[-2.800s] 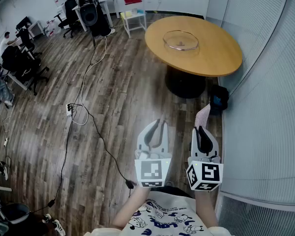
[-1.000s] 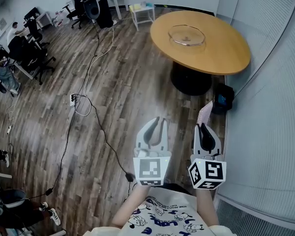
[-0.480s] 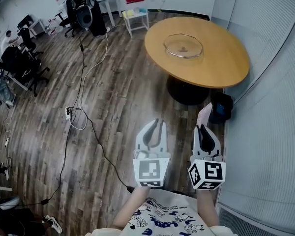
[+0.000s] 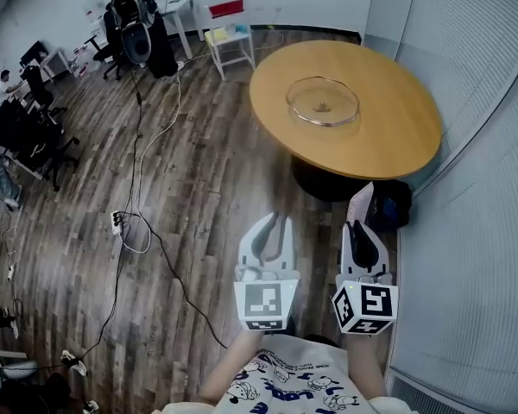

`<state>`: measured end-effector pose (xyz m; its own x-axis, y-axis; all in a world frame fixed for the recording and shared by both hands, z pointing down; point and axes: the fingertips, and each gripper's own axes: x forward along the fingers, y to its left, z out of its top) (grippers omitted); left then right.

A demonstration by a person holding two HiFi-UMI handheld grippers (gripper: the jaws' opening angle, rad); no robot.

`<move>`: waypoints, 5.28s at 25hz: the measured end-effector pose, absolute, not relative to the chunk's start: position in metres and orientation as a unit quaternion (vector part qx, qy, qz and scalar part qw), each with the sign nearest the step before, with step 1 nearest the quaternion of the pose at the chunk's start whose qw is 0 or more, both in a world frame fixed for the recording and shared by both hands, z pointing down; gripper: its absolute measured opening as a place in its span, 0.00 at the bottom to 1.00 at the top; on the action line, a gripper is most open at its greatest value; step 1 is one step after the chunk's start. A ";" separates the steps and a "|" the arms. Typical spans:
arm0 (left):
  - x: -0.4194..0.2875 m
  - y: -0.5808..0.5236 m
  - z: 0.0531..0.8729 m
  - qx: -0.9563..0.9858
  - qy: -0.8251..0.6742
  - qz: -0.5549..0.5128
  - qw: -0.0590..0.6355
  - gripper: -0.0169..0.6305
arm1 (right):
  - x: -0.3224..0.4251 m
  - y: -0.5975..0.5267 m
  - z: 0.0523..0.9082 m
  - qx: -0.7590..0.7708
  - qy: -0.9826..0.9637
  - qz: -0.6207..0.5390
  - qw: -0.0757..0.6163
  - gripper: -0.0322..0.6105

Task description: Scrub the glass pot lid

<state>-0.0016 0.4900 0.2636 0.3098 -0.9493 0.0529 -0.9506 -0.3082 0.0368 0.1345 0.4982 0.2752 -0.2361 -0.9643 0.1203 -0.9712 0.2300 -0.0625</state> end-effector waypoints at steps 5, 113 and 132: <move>-0.013 0.466 0.266 0.810 -0.585 0.008 0.033 0.12 | 0.126 0.477 0.276 0.622 -0.780 0.061 0.028 0.15; -0.003 -0.070 0.483 0.756 -0.490 0.060 0.430 0.22 | 0.133 -0.090 0.421 0.589 -0.765 0.159 0.207 0.15; 0.014 -0.079 0.510 0.751 -0.405 0.026 0.521 0.24 | 0.106 -0.096 0.466 0.524 -0.780 0.133 0.317 0.15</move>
<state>0.0144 -0.0791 0.5104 0.6703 -0.5818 0.4606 -0.6354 -0.1294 0.7612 0.1055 -0.0958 0.4657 -0.2507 -0.7325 0.6329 -0.9007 0.4161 0.1248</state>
